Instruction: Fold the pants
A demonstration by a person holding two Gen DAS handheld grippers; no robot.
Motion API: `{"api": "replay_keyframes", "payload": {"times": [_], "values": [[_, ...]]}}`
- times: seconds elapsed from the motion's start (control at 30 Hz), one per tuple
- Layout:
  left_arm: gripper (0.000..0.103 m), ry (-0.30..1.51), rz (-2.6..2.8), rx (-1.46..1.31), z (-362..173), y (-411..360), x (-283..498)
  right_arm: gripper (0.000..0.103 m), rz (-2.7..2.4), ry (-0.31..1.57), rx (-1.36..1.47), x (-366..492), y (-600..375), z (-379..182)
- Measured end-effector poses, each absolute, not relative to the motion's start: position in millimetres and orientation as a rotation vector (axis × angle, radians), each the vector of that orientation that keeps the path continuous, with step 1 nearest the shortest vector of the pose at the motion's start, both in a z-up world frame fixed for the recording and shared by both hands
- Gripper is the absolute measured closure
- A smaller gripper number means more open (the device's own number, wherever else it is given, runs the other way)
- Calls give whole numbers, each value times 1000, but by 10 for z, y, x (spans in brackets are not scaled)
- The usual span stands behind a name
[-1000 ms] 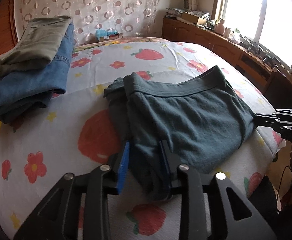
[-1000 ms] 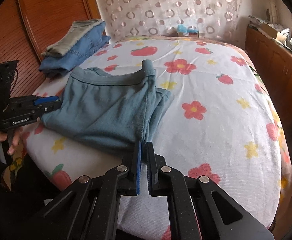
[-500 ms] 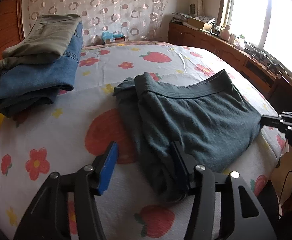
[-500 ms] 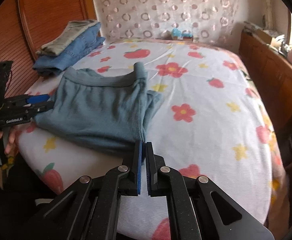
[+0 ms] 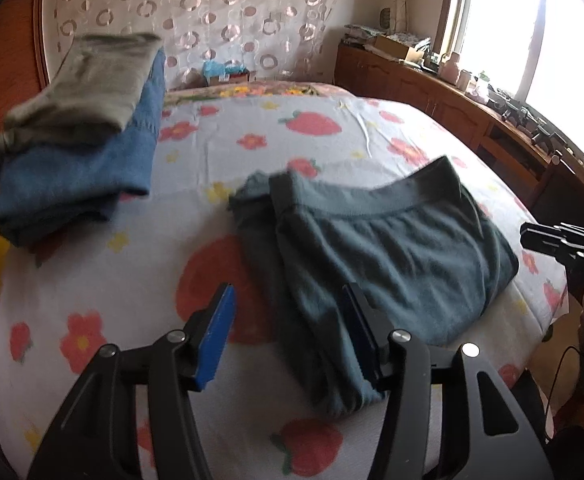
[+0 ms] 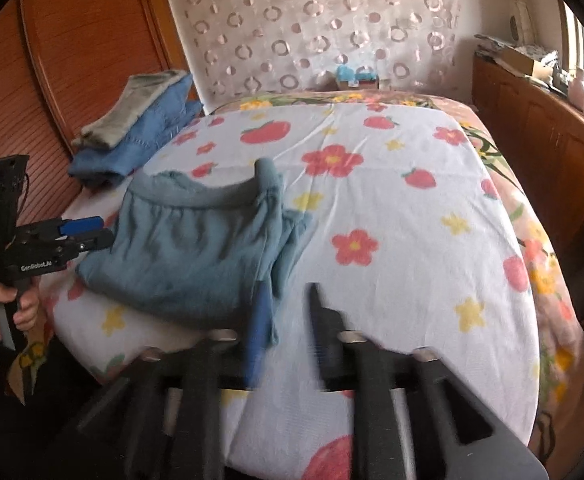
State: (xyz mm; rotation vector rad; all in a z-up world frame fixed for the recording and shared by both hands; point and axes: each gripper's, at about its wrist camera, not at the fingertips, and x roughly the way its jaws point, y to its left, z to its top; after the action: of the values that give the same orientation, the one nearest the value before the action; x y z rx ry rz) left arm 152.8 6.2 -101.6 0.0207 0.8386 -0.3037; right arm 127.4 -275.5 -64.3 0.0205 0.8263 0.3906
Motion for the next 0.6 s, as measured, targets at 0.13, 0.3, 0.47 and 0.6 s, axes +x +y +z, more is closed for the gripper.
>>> {"api": "replay_keyframes", "payload": {"times": [0.13,0.3,0.47,0.6], "values": [[49,829,-308,28,-940,40,1664,47,403,809,45,1391,-2716,-594],[49,834,-299,30,-911,41,1899,45,396,833,35,1582,-2570,-634],[49,858,-305,26,-955,42,2084,45,394,870,26,1753,-2493,-702],[49,887,-311,20,-1046,43,2181,45,392,890,22,1836,-2491,-739]]}}
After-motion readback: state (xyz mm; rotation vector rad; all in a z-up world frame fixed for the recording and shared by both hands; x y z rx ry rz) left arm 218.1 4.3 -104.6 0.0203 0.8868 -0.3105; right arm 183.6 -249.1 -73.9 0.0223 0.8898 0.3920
